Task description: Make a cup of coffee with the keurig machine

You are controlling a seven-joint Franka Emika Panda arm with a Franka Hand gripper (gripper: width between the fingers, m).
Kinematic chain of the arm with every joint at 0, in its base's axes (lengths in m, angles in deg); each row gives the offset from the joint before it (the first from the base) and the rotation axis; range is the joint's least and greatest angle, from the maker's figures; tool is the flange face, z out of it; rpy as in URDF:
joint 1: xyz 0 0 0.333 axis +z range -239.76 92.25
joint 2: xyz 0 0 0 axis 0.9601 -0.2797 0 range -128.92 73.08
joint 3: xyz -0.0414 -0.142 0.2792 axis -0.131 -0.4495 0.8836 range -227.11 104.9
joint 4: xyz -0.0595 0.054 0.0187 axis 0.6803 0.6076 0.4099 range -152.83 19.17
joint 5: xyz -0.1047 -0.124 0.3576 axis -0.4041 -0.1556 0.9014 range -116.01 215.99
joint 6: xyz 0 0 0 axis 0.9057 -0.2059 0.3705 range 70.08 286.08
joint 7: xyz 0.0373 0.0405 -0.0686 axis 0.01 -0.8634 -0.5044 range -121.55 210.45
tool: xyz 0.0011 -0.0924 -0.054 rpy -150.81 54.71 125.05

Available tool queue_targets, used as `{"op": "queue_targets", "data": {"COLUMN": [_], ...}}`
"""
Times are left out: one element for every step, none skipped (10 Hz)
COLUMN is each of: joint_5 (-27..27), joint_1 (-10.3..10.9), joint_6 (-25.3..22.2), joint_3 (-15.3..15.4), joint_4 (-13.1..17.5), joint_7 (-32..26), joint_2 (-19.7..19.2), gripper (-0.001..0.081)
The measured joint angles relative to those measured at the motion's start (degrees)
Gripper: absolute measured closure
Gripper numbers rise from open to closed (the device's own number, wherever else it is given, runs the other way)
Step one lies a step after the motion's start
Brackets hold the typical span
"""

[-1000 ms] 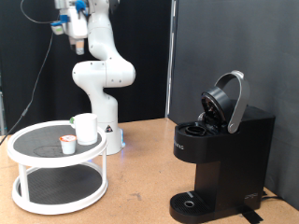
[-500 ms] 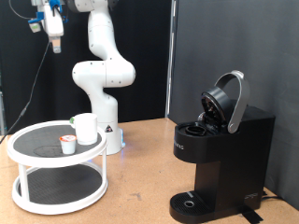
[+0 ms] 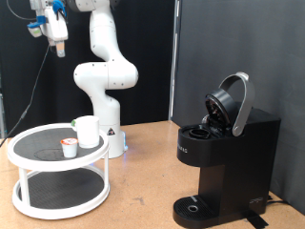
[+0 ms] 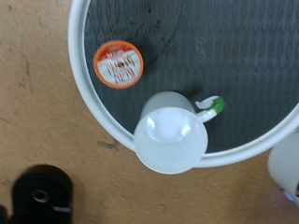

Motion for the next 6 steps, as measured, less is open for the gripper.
{"op": "queue_targets", "data": {"joint_5": [0.18, 0.32, 0.33, 0.40, 0.41, 0.41], "joint_1": [0.29, 0.60, 0.97, 1.44, 1.70, 1.71], "joint_6": [-0.12, 0.85, 2.26, 4.77, 7.80, 9.90], "joint_3": [-0.11, -0.09, -0.04, -0.01, 0.16, 0.44], "joint_4": [-0.36, -1.22, -2.40, -3.96, -5.77, -7.03], "joint_7": [-1.65, -2.17, -2.56, -2.85, -2.71, -2.63], "joint_2": [-0.65, -1.49, -2.33, -3.15, -3.83, -3.88], "gripper": [0.0072, 0.0072, 0.0072, 0.0072, 0.0072, 0.0072]}}
